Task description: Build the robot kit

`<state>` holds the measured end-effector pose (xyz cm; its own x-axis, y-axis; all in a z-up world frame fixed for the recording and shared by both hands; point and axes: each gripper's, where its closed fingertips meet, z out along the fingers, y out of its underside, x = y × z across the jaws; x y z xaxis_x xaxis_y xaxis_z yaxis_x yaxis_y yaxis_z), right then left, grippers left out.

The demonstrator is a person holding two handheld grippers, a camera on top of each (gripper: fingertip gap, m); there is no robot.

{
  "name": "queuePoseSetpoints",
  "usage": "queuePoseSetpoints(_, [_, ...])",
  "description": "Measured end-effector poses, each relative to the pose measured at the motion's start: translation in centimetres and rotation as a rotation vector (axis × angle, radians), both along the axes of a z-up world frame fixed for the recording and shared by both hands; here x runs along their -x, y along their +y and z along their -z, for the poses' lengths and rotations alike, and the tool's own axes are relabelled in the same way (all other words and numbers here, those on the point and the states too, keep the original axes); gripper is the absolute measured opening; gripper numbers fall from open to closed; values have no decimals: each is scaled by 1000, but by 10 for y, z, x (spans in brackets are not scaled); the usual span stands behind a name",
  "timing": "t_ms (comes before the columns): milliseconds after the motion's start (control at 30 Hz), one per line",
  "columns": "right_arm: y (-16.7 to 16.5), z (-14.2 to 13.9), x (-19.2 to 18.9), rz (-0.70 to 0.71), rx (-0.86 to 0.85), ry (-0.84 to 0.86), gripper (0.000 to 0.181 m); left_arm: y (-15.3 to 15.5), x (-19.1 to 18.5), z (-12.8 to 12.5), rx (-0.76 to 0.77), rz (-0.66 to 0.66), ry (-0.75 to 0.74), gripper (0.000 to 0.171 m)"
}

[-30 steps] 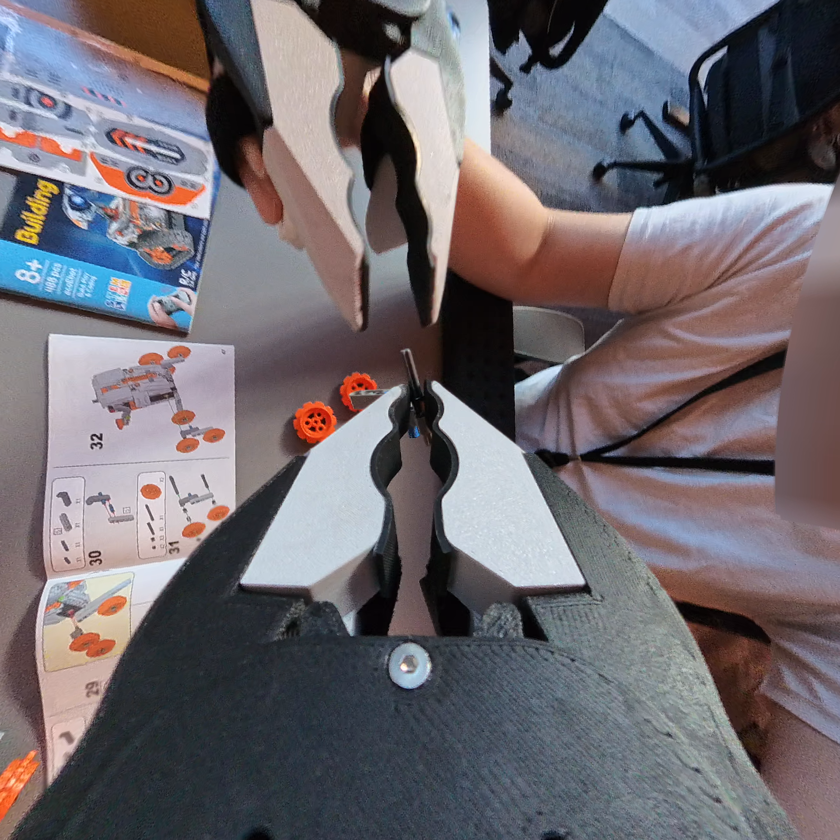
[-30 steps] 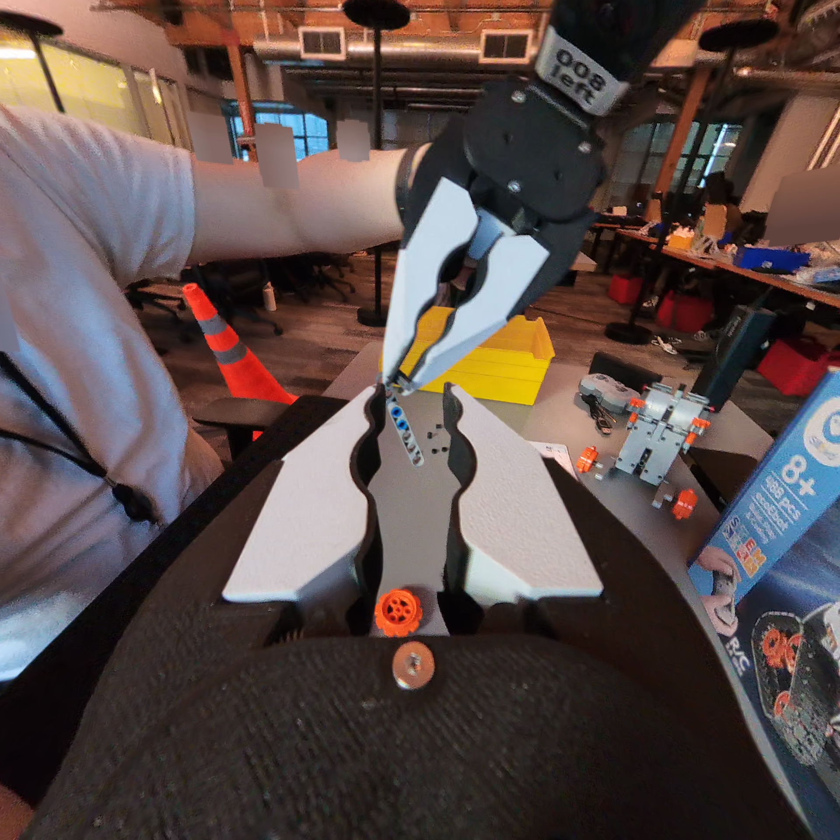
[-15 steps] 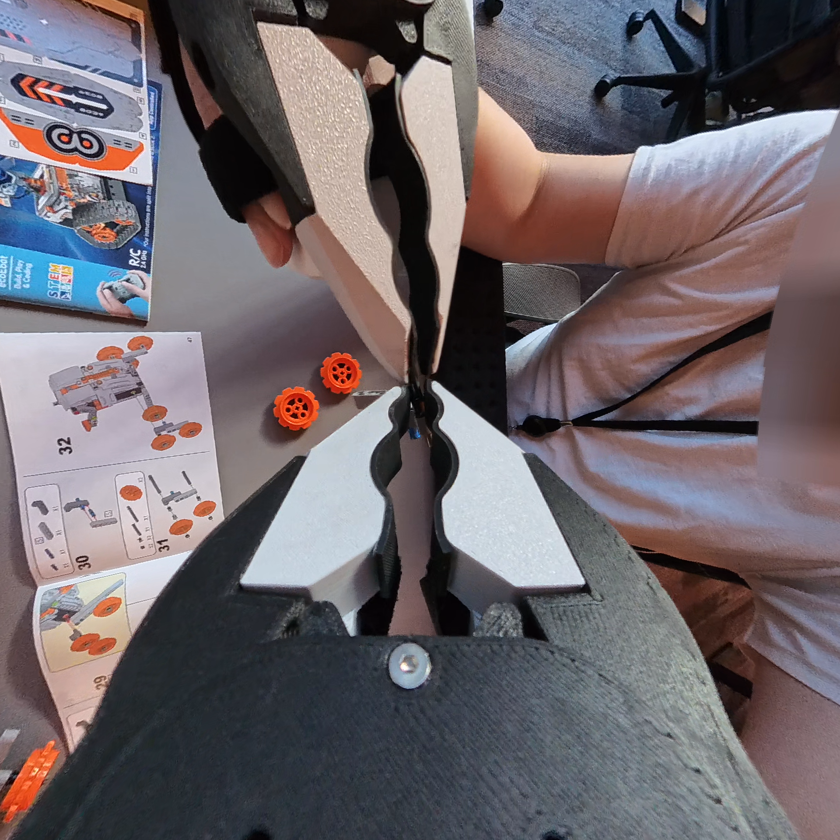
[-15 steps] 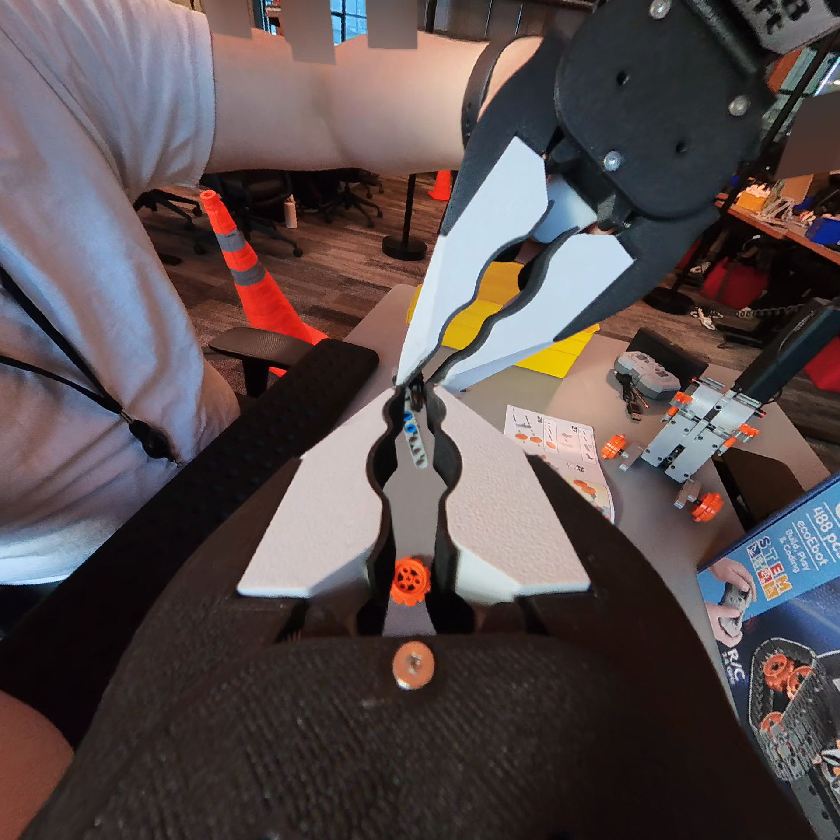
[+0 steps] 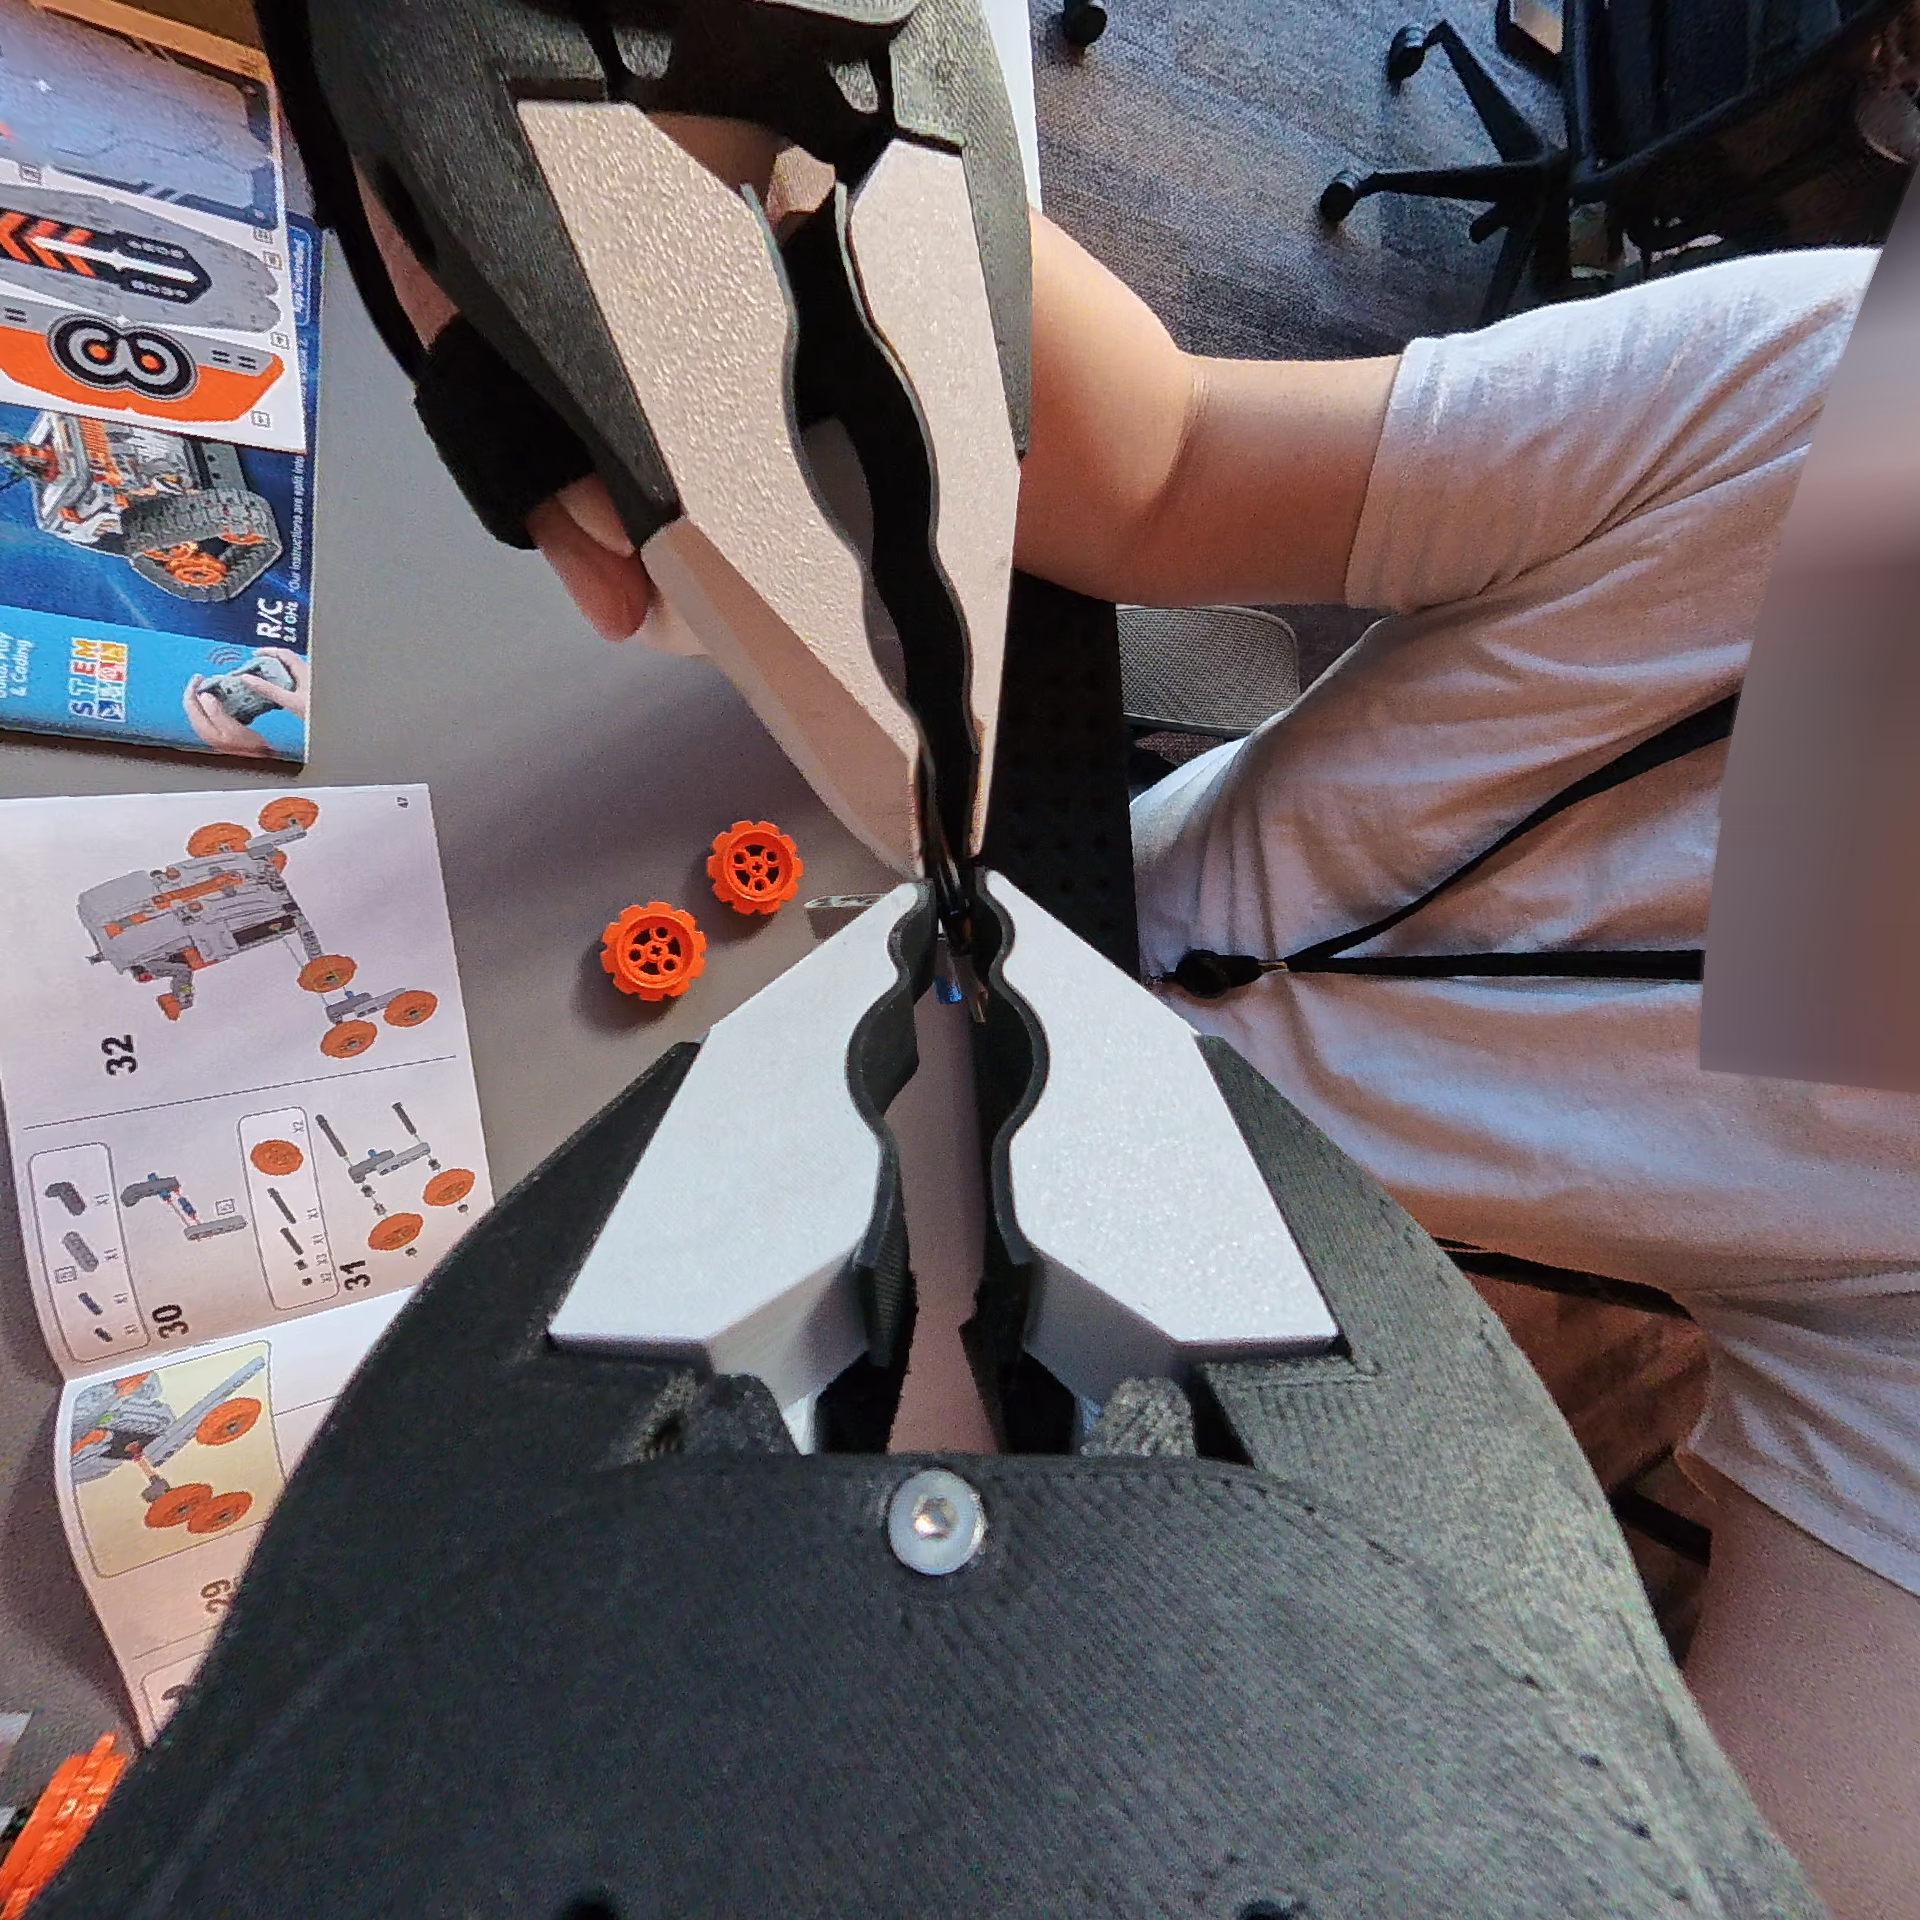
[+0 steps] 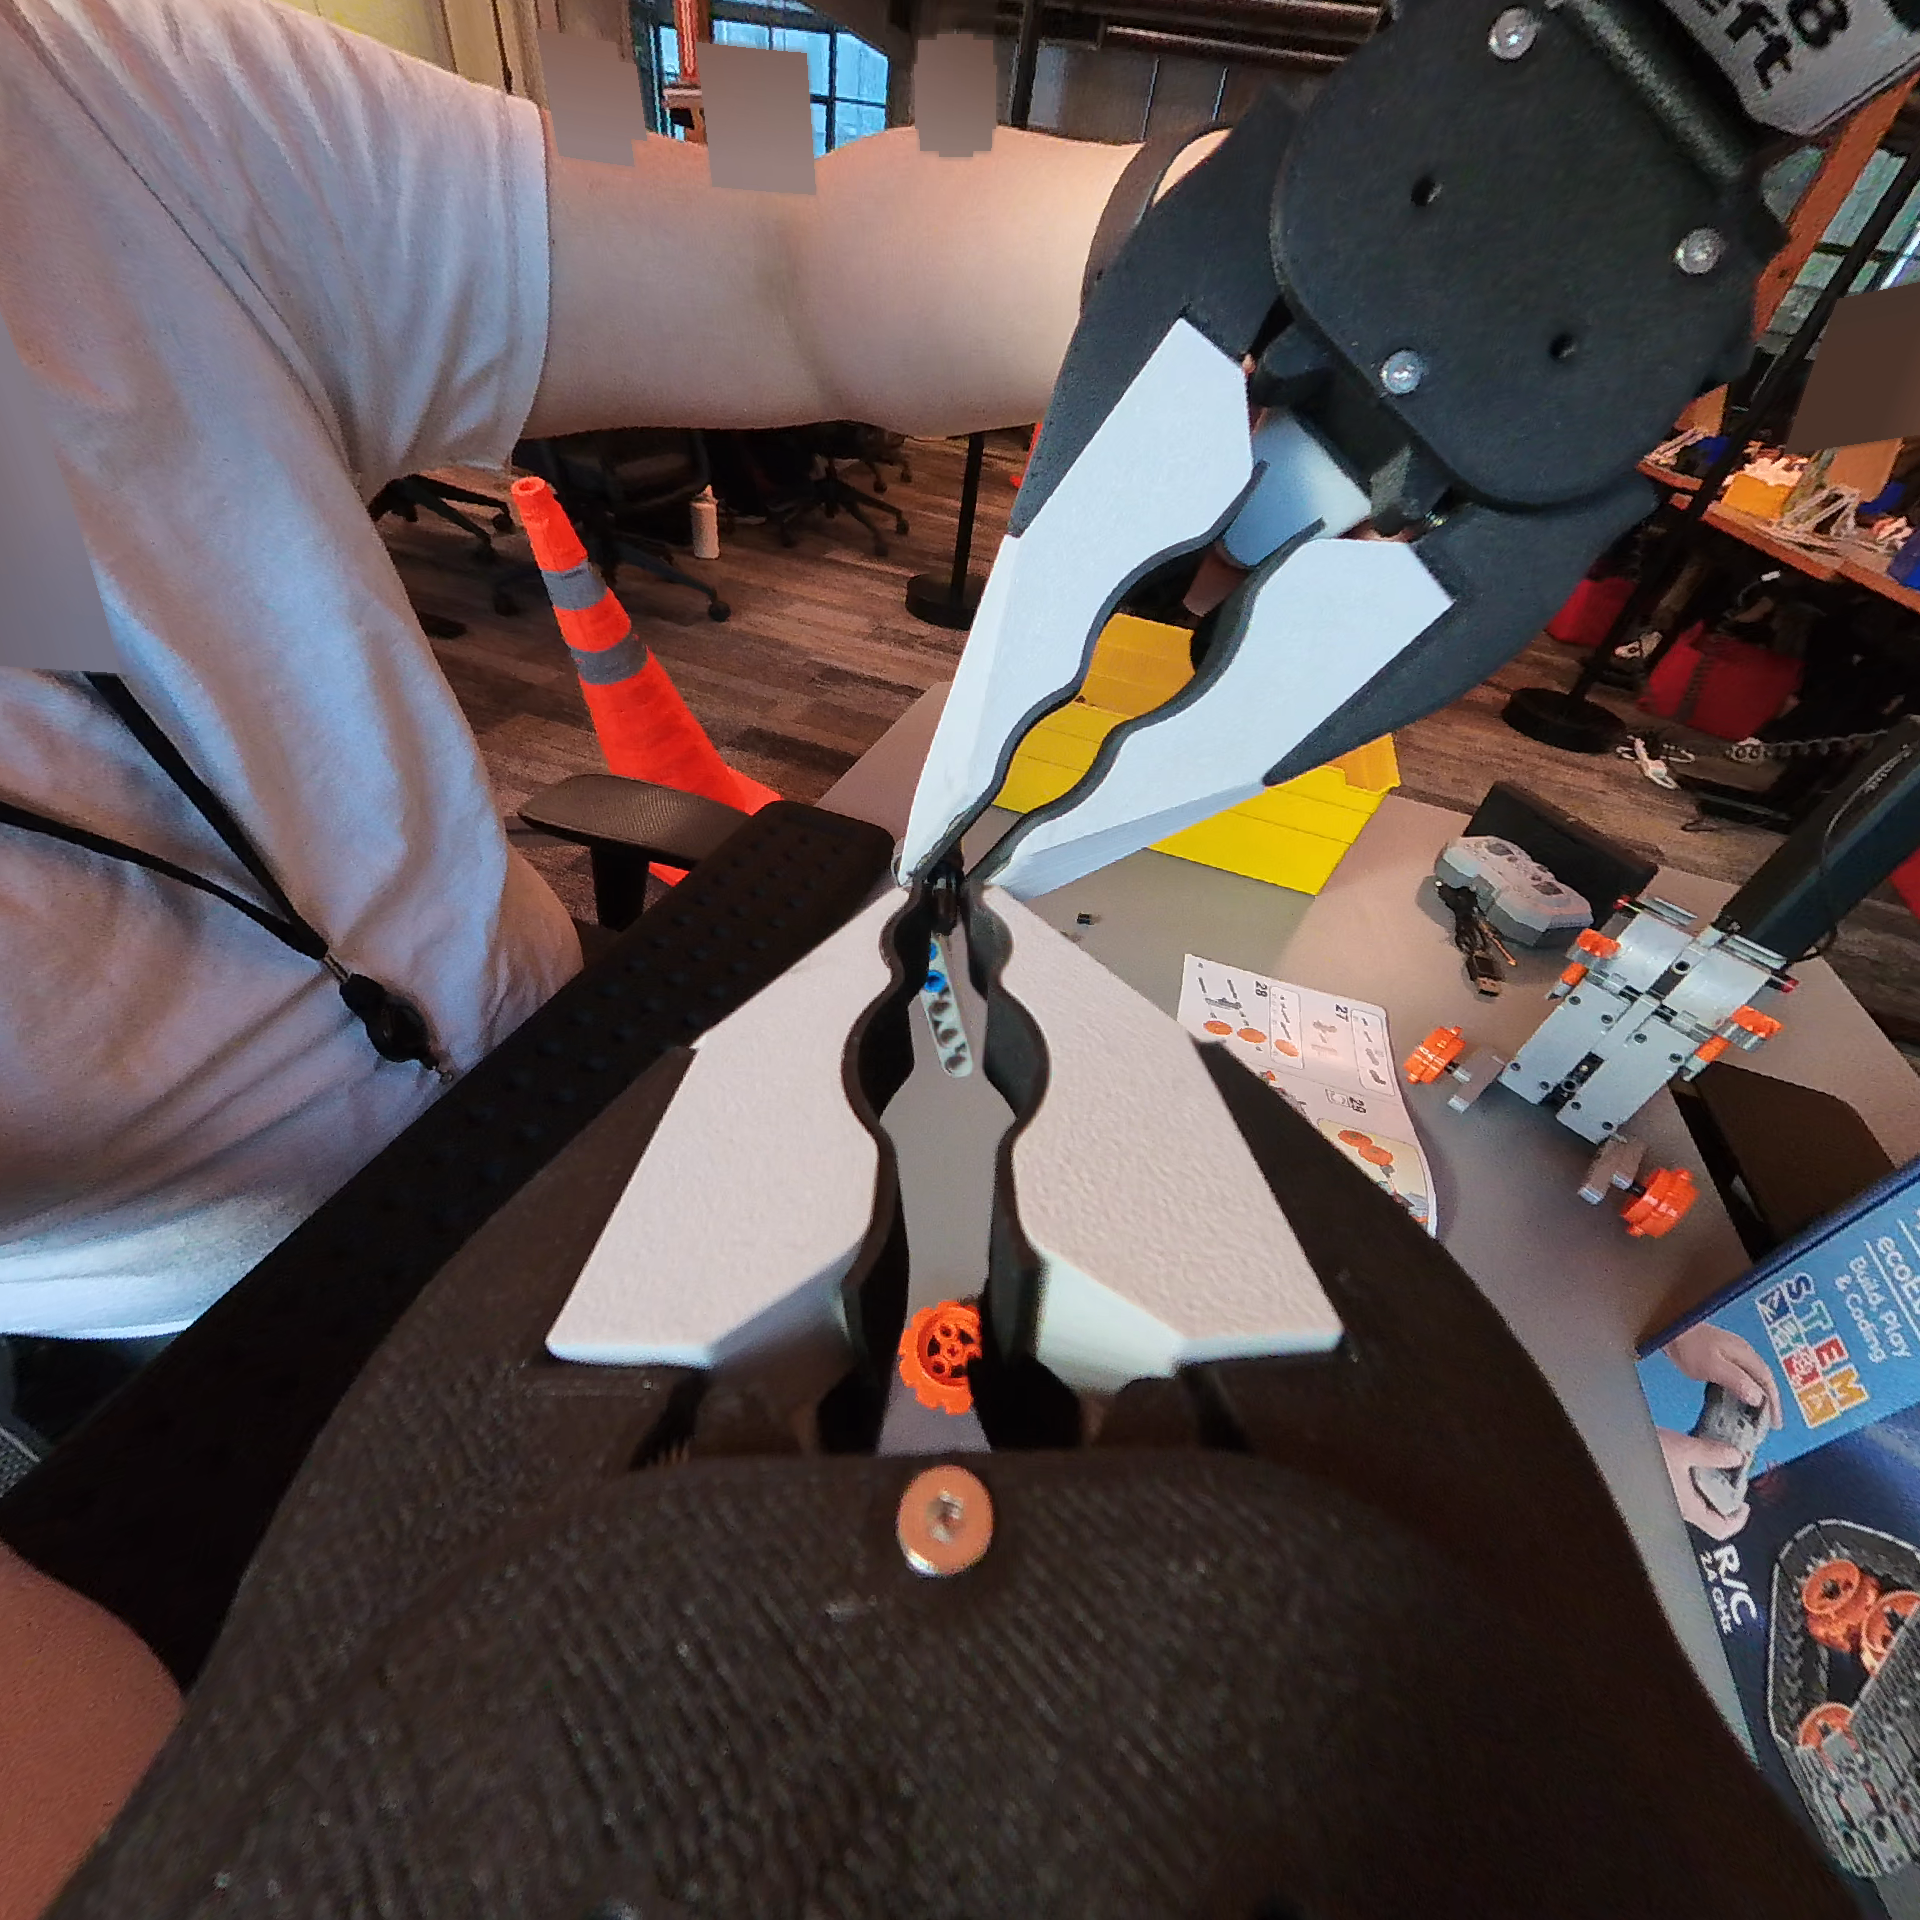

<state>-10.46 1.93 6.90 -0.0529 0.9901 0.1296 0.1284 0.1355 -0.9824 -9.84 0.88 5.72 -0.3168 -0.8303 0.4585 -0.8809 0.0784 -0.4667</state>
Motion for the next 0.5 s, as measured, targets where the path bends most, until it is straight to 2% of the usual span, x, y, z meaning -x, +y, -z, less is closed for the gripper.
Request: queuePoseSetpoints(500, [1,6,-7,-41,-4,16,3,3,-5,5,-5,-32,19,3])
